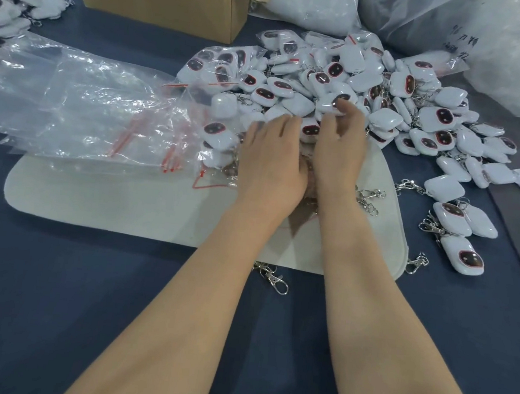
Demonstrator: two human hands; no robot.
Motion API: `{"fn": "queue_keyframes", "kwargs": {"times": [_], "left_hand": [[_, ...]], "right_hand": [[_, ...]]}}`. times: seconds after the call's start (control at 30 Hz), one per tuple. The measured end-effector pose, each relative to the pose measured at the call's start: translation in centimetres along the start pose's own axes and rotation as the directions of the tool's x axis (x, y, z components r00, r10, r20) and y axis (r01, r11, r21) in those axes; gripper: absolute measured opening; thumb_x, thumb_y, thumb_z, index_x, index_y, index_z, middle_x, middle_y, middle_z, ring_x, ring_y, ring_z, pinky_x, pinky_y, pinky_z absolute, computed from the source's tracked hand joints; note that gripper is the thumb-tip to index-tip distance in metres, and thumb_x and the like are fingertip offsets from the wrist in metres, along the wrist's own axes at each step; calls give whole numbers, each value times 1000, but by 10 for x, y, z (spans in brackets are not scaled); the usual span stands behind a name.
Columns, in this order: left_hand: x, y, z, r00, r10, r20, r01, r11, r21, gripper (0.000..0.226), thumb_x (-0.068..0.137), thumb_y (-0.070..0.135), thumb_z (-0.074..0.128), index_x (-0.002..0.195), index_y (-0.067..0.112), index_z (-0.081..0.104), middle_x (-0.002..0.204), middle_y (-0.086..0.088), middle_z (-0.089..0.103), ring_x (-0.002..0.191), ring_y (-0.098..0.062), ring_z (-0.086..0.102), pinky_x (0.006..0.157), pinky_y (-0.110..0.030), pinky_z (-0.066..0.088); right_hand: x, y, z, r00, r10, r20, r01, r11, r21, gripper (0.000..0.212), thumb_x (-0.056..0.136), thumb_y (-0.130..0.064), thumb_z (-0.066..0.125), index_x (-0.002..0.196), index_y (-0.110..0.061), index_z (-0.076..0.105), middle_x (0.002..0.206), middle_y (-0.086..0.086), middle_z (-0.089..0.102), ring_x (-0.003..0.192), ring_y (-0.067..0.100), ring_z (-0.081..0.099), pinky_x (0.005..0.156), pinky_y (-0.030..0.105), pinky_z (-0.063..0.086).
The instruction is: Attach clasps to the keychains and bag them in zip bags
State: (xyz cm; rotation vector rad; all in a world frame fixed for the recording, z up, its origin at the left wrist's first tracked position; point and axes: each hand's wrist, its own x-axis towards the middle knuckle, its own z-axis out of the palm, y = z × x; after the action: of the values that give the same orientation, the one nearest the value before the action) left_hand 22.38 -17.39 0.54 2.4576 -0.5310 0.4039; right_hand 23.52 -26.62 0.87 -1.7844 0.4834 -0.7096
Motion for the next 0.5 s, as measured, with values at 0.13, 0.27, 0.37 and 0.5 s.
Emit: {"fn": "queue_keyframes", "kwargs": {"times": [0.13,0.27,0.37,0.5], "left_hand": [[-2,-2,6,993,-46,106,57,993,-103,52,90,12,50,140,6,38,151,-14,28,140,-27,25,113,-33,20],[0,-3,7,996,-39,82,51,987,-151,45,91,14,50,135,4,44,141,-13,40,132,-27,34,107,-30,25],[0,-2,7,998,-19,60,28,987,-157,43,91,16,49,132,5,46,136,-10,46,127,-25,39,106,-32,30],[1,-1,7,993,73,92,-67,996,-63,41,91,19,49,130,8,50,143,-9,42,139,-28,25,115,-39,15]], "right_hand": [[5,-1,-4,980,143,-138,-90,939,333,9,94,-12,54,96,-17,47,84,1,55,74,11,55,79,27,51],[8,-2,-5,962,258,-92,-180,847,499,20,90,-4,55,89,-18,42,88,7,50,75,19,59,83,40,55],[10,1,-5,954,293,-61,-225,835,503,25,89,-5,56,106,-18,43,89,3,50,80,19,57,86,39,53],[10,1,-5,952,306,-8,-261,825,501,14,88,-3,56,98,-11,50,77,2,51,65,15,49,64,31,46]]}}
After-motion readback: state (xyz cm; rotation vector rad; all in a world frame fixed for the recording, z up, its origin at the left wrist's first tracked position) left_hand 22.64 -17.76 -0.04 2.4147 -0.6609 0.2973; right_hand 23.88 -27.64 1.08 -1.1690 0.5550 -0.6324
